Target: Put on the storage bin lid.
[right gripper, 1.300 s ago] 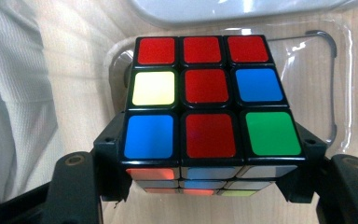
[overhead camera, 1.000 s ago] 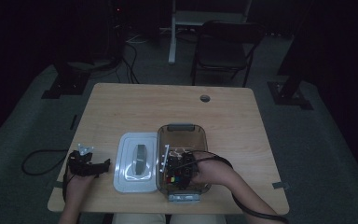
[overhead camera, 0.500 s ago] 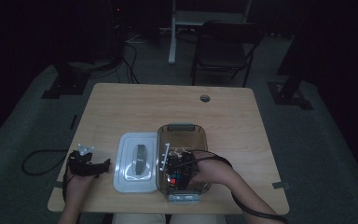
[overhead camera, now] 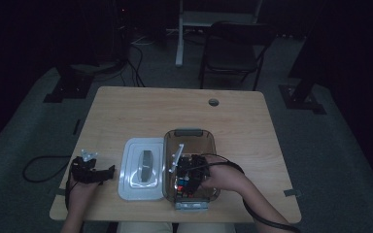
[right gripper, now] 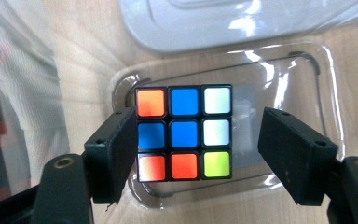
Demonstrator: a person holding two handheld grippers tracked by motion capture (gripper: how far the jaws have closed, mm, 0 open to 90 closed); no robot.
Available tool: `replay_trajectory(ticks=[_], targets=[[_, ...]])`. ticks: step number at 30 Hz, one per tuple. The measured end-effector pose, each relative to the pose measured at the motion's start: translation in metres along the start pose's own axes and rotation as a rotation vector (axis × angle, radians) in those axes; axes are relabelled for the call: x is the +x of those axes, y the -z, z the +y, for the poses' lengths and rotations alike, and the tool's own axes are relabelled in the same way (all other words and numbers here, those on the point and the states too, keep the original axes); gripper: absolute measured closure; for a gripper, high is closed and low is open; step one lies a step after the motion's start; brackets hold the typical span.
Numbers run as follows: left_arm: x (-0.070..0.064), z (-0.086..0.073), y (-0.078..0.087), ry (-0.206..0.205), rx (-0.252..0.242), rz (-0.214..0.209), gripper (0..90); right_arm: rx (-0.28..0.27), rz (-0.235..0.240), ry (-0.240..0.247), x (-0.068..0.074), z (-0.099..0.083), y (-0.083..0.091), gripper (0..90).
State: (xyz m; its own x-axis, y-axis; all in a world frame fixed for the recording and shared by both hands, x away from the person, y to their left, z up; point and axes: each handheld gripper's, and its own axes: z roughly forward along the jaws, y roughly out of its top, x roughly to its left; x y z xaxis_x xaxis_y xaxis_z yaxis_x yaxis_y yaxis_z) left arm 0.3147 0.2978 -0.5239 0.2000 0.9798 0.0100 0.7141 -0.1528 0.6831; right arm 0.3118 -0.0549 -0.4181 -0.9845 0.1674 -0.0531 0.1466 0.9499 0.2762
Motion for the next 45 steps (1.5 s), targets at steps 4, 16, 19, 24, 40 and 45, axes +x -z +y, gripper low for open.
replay_trajectory(ticks=[4,16,19,24,40,45], targets=[[0.000,0.000,0.000,0.000,0.000,0.000,0.7,-0.041,-0.012,-0.021,-0.004,-0.006,0.008,28.7],[0.000,0.000,0.000,0.000,0.000,0.000,0.7,-0.304,-0.051,-0.142,-0.009,-0.035,0.026,15.8],[0.000,0.000,0.000,0.000,0.000,0.000,0.7,-0.365,-0.078,-0.188,-0.008,-0.044,0.027,13.5],[0.000,0.000,0.000,0.000,0.000,0.000,0.7,-0.486,-0.110,-0.268,-0.007,-0.061,0.030,12.8],[0.000,0.000,0.000,0.000,0.002,0.001,0.7,-0.846,-0.400,-0.599,-0.026,-0.152,0.051,11.4],[-0.001,-0.001,0.001,0.013,0.000,0.011,0.7,-0.816,-0.457,-0.678,-0.028,-0.172,0.042,11.4]])
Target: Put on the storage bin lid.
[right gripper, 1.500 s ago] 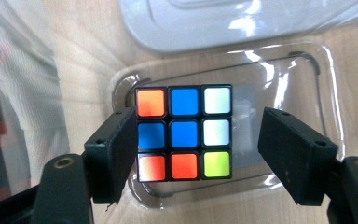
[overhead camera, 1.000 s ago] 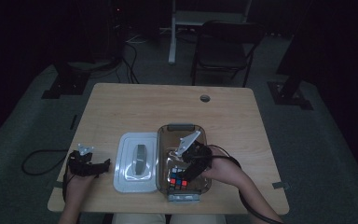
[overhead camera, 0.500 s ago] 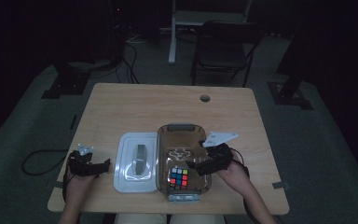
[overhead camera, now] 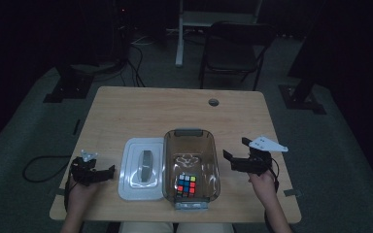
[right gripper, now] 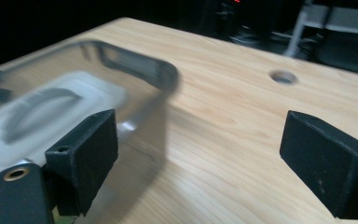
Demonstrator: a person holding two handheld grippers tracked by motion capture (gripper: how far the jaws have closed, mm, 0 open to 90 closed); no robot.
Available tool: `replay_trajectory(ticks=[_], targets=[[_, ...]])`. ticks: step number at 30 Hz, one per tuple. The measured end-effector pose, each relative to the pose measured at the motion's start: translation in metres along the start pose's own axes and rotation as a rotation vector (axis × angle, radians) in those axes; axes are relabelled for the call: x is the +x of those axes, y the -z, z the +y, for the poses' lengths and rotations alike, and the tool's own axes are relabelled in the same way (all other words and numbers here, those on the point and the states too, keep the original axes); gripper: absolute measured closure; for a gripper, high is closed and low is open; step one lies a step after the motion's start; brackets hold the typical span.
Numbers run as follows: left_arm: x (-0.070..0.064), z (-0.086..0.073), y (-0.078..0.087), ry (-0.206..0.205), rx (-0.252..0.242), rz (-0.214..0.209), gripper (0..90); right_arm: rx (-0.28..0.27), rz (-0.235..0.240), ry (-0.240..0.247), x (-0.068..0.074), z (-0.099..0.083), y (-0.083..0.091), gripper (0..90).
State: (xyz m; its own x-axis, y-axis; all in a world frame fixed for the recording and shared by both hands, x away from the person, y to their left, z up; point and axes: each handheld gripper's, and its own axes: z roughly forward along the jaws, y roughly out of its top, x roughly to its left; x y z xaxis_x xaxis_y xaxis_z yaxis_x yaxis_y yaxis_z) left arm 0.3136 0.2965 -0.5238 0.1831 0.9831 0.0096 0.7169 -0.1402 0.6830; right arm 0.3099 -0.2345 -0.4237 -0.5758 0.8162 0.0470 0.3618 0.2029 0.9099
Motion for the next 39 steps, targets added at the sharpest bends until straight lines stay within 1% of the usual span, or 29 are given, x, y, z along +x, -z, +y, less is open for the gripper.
replay_trajectory(ticks=[1,2,3,4,5,6,7,9,10,11,13,16,19,20,21,22,23,24,25,26,28,29,30,31,32,33,34,35,39], targets=[[0.000,0.000,0.000,0.002,0.000,0.002,0.7,0.013,-0.028,-0.020,-0.005,-0.011,0.000,11.4],[0.000,0.000,0.000,0.002,0.000,0.002,0.7,0.013,-0.028,-0.020,-0.005,-0.011,0.000,11.4],[0.000,0.000,0.000,0.010,0.000,0.008,0.7,0.024,-0.038,-0.035,-0.009,-0.022,-0.002,11.4],[0.000,0.000,0.001,0.010,0.003,0.009,0.7,0.024,-0.038,-0.035,-0.009,-0.022,-0.002,11.4],[0.001,0.000,0.002,0.003,0.017,0.004,0.7,0.047,-0.035,-0.053,-0.012,-0.035,-0.005,11.4],[0.001,0.000,0.002,0.003,0.017,0.004,0.7,0.047,-0.035,-0.053,-0.012,-0.035,-0.005,11.4],[0.003,0.000,0.004,0.012,0.026,-0.001,0.7,0.063,-0.045,-0.064,-0.014,-0.047,-0.008,11.4],[0.005,0.000,0.006,0.033,0.028,-0.016,0.8,0.072,-0.056,-0.077,-0.015,-0.057,-0.011,11.4],[0.005,0.000,0.006,0.033,0.028,-0.016,0.8,0.072,-0.056,-0.077,-0.015,-0.057,-0.011,11.4],[0.003,0.001,0.009,0.035,0.027,-0.029,0.8,0.088,-0.060,-0.078,-0.015,-0.065,-0.013,11.4],[0.001,0.003,0.012,0.026,0.026,-0.030,0.8,0.100,-0.086,-0.072,-0.015,-0.070,-0.015,11.4],[-0.003,0.004,0.015,0.017,0.025,-0.039,0.8,0.109,-0.089,-0.082,-0.016,-0.074,-0.018,11.4],[-0.011,0.005,0.022,0.004,0.026,-0.066,0.8,0.123,-0.091,-0.098,-0.016,-0.079,-0.021,11.4],[-0.013,0.005,0.023,-0.001,0.029,-0.072,0.8,0.135,-0.109,-0.084,-0.014,-0.083,-0.023,11.4],[-0.018,0.005,0.026,-0.013,0.032,-0.085,0.8,0.143,-0.108,-0.080,-0.014,-0.084,-0.025,11.4],[-0.018,0.005,0.026,-0.013,0.032,-0.085,0.8,0.143,-0.108,-0.080,-0.014,-0.084,-0.025,11.4],[-0.026,0.005,0.029,-0.027,0.029,-0.117,0.8,0.153,-0.103,-0.081,-0.012,-0.088,-0.028,11.4],[-0.026,0.005,0.029,-0.027,0.029,-0.117,0.8,0.153,-0.103,-0.081,-0.012,-0.088,-0.028,11.4],[-0.033,0.005,0.033,-0.044,0.026,-0.141,0.8,0.180,-0.098,-0.075,-0.011,-0.090,-0.031,11.4],[-0.037,0.006,0.035,-0.052,0.023,-0.154,0.8,0.184,-0.100,-0.066,-0.010,-0.090,-0.032,11.4],[-0.040,0.007,0.036,-0.060,0.020,-0.170,0.8,0.183,-0.097,-0.067,-0.009,-0.090,-0.032,11.4],[-0.048,0.008,0.040,-0.072,0.013,-0.199,0.8,0.187,-0.089,-0.074,-0.009,-0.091,-0.033,11.4],[-0.048,0.008,0.040,-0.072,0.013,-0.199,0.8,0.187,-0.089,-0.074,-0.009,-0.091,-0.033,11.4],[-0.057,0.010,0.043,-0.098,0.004,-0.219,0.8,0.195,-0.091,-0.076,-0.009,-0.091,-0.034,11.4],[-0.057,0.010,0.043,-0.098,0.004,-0.219,0.9,0.195,-0.091,-0.076,-0.009,-0.091,-0.034,11.4],[-0.065,0.012,0.046,-0.119,-0.002,-0.240,0.8,0.198,-0.094,-0.083,-0.010,-0.092,-0.034,11.4],[-0.065,0.012,0.046,-0.119,-0.002,-0.240,0.8,0.199,-0.091,-0.086,-0.011,-0.092,-0.034,11.4],[-0.072,0.014,0.047,-0.135,-0.003,-0.263,0.8,0.198,-0.086,-0.091,-0.011,-0.092,-0.034,11.4],[-0.083,0.016,0.045,-0.163,0.006,-0.285,0.9,0.193,-0.089,-0.092,-0.012,-0.092,-0.034,11.4]])
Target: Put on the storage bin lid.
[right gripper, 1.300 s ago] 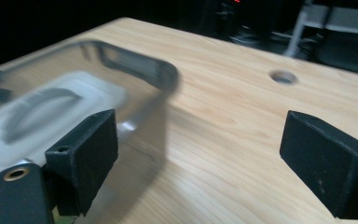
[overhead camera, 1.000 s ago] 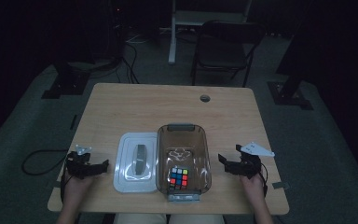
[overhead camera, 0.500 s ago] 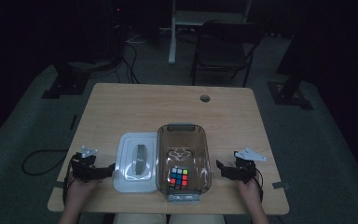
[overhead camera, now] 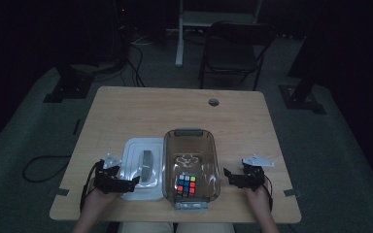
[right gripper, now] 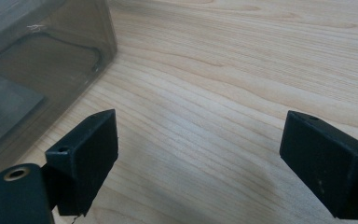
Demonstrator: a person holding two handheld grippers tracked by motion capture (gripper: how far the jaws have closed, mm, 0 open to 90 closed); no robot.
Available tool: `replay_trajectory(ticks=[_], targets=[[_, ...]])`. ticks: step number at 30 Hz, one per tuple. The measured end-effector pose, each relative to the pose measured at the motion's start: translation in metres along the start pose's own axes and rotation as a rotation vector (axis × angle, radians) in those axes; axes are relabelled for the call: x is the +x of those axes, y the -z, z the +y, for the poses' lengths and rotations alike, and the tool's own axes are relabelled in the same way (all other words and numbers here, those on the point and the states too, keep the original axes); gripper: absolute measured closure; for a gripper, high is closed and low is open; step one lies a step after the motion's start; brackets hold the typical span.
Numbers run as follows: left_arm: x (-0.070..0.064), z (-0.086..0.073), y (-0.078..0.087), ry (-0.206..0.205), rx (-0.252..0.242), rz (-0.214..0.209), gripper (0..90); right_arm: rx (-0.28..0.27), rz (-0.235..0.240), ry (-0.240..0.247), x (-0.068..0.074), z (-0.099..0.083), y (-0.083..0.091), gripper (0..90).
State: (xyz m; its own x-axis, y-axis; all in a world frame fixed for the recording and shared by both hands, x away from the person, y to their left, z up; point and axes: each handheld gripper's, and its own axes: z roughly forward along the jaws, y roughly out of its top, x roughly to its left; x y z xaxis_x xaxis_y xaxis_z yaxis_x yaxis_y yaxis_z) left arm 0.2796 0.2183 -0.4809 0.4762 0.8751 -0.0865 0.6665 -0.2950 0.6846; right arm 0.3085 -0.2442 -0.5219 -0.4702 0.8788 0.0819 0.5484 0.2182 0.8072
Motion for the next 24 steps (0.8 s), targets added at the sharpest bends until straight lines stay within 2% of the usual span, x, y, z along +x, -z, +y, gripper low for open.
replay_trajectory(ticks=[5,7,8,10,14,17,18,22,24], targets=[[-0.007,0.003,-0.006,0.002,-0.002,-0.032,0.8,0.005,0.004,-0.003,0.000,0.000,0.000,11.4],[-0.010,0.005,-0.009,-0.009,-0.002,-0.037,0.9,0.009,0.003,-0.001,0.000,0.000,-0.001,11.4],[-0.013,0.006,-0.012,-0.022,0.010,-0.041,4.1,0.008,0.005,-0.001,0.000,0.000,-0.001,11.4],[-0.019,0.007,-0.017,-0.046,0.021,-0.039,4.1,0.006,0.004,-0.004,-0.001,0.000,-0.001,11.4],[-0.024,0.011,-0.022,-0.075,0.013,-0.060,6.8,0.005,0.003,-0.007,-0.001,0.000,-0.001,11.4],[-0.026,0.014,-0.026,-0.075,0.005,-0.058,6.8,0.006,0.003,-0.007,-0.001,0.000,-0.001,11.4],[-0.027,0.016,-0.028,-0.073,-0.010,-0.059,15.2,0.007,0.002,-0.006,-0.001,0.000,-0.002,11.4],[-0.028,0.019,-0.035,-0.066,-0.006,-0.044,15.8,0.009,0.001,-0.002,0.000,0.000,-0.002,11.4],[-0.028,0.021,-0.038,-0.073,-0.006,-0.038,21.2,0.007,0.001,-0.002,0.000,0.000,-0.002,11.4]])
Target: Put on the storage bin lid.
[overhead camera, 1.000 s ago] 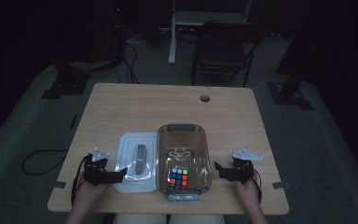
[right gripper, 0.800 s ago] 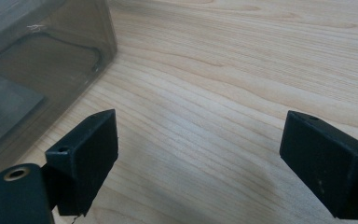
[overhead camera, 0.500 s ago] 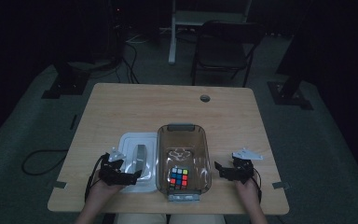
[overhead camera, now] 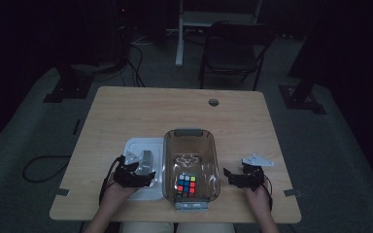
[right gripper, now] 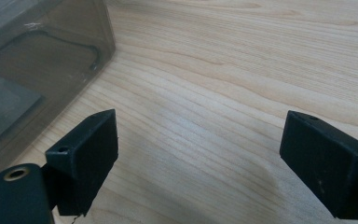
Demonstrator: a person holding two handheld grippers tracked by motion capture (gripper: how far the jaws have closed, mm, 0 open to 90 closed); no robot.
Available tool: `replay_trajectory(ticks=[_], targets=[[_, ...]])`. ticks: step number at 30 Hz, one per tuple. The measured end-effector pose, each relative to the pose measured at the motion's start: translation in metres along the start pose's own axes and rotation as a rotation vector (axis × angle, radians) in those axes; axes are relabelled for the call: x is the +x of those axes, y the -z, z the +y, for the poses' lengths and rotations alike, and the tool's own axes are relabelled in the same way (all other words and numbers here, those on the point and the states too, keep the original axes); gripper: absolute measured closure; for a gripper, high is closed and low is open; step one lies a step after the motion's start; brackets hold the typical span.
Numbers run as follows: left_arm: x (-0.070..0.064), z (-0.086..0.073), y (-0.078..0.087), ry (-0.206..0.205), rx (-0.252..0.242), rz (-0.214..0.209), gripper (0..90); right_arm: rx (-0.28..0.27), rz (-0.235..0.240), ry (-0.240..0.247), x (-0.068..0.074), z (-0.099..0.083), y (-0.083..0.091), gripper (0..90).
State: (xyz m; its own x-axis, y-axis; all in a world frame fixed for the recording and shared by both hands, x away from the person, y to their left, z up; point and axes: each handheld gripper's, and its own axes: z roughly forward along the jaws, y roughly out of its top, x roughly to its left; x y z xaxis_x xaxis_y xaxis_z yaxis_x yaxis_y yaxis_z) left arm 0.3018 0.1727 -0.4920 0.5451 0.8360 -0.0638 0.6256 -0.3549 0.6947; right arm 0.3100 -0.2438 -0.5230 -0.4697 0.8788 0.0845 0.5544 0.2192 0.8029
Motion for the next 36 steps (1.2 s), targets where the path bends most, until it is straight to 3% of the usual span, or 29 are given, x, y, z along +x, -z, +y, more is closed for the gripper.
replay_trajectory(ticks=[8,12,13,14,16,19,23,25,26,28,32,36], targets=[[0.004,0.002,-0.010,0.007,0.021,0.002,27.2,-0.001,-0.002,0.000,0.000,0.000,0.000,11.4],[0.006,0.001,-0.014,0.002,0.029,-0.004,37.9,0.000,-0.005,0.001,0.001,0.000,0.001,11.4],[0.006,0.001,-0.014,0.002,0.029,-0.004,44.1,0.000,-0.005,0.001,0.001,0.000,0.001,11.4],[0.006,-0.001,-0.015,-0.016,0.017,-0.012,47.6,-0.004,0.001,0.003,0.002,0.001,0.001,11.4],[0.008,-0.001,-0.014,-0.007,0.011,-0.030,53.9,-0.004,0.005,0.016,0.006,0.001,0.001,11.5],[0.010,-0.001,-0.012,-0.009,0.004,-0.010,61.7,-0.001,0.017,0.029,0.010,0.002,0.000,11.4],[0.024,-0.002,-0.007,0.069,-0.035,-0.023,68.0,0.004,0.057,0.046,0.019,0.002,-0.001,11.4],[0.026,-0.002,-0.005,0.075,-0.048,-0.022,69.5,0.006,0.066,0.048,0.021,0.001,0.000,11.4],[0.031,-0.001,0.001,0.089,-0.076,0.006,69.9,0.008,0.082,0.051,0.023,0.001,0.001,11.4],[0.034,-0.001,0.008,0.099,-0.100,0.021,70.2,0.027,0.098,0.079,0.026,0.001,0.002,11.4],[0.045,-0.001,0.020,0.126,-0.111,0.012,70.3,0.045,0.162,0.083,0.031,-0.003,0.003,11.4],[0.051,-0.004,0.030,0.131,-0.113,0.004,70.3,0.058,0.189,0.103,0.042,-0.007,0.005,11.4]])
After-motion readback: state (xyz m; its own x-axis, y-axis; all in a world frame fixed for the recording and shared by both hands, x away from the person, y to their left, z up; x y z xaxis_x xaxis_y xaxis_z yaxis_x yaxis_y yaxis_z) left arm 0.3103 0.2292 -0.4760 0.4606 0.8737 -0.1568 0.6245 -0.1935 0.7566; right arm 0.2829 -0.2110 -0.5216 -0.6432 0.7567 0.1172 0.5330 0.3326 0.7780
